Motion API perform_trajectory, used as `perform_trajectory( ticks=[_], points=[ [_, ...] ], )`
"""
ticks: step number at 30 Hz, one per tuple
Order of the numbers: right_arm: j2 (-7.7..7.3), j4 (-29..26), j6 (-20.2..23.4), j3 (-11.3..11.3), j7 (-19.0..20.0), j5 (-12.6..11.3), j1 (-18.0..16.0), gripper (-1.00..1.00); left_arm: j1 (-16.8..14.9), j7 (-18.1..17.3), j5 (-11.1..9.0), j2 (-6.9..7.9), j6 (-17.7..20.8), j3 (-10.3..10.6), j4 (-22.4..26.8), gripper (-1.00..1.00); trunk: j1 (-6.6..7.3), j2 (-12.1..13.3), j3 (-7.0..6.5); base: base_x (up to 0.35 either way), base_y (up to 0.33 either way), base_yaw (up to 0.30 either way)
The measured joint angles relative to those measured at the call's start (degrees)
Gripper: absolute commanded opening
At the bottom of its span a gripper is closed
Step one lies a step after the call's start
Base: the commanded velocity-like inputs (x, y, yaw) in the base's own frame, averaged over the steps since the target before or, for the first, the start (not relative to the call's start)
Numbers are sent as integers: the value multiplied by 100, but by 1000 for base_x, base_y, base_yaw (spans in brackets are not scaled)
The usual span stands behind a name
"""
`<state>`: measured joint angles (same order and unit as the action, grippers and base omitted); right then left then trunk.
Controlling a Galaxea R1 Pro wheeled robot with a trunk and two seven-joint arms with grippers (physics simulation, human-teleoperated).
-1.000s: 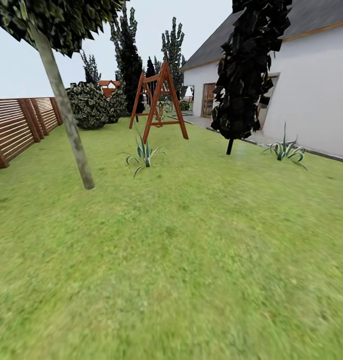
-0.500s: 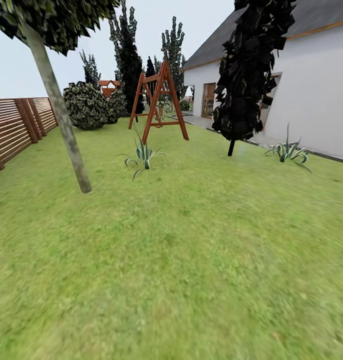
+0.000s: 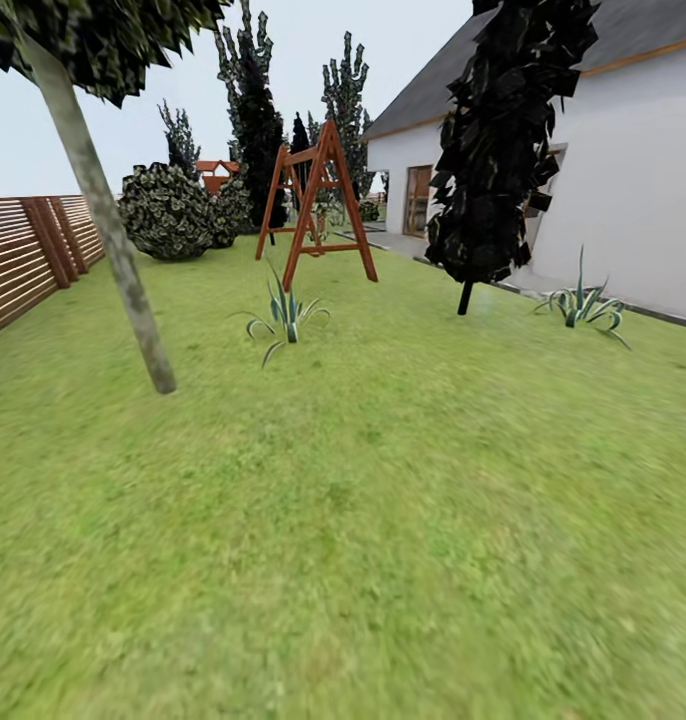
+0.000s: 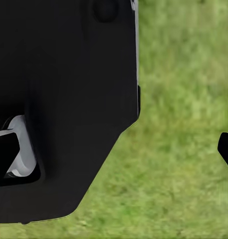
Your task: Take the three Easter eggs out of the wicker basket on the lawn in the garden, then place them on the lawn next to a single tree (choose any tree) so that all three eggs are next to the same tree and none are left in the basket.
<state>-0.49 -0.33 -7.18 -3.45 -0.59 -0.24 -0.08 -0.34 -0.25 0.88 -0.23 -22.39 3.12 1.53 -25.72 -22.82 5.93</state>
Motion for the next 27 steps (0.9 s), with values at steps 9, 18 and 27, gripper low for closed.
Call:
perform_trajectory(
  ticks=[9, 18, 27],
  points=[
    [2, 0, 4, 0, 1, 2, 0, 100, 0, 1, 0, -5, -1, 4, -3, 100, 0, 0, 0, 323, 96, -144],
    [8, -6, -3, 27, 5, 42, 0, 100, -4, 0, 0, -18, 16, -2, -6, 100, 0, 0, 0, 319, 41, -18],
    [9, -11, 4, 16, 1, 15, 0, 100, -2, 1, -6, -65, 18, -7, -1, 100, 0, 0, 0, 333, 4, -2]
  ],
)
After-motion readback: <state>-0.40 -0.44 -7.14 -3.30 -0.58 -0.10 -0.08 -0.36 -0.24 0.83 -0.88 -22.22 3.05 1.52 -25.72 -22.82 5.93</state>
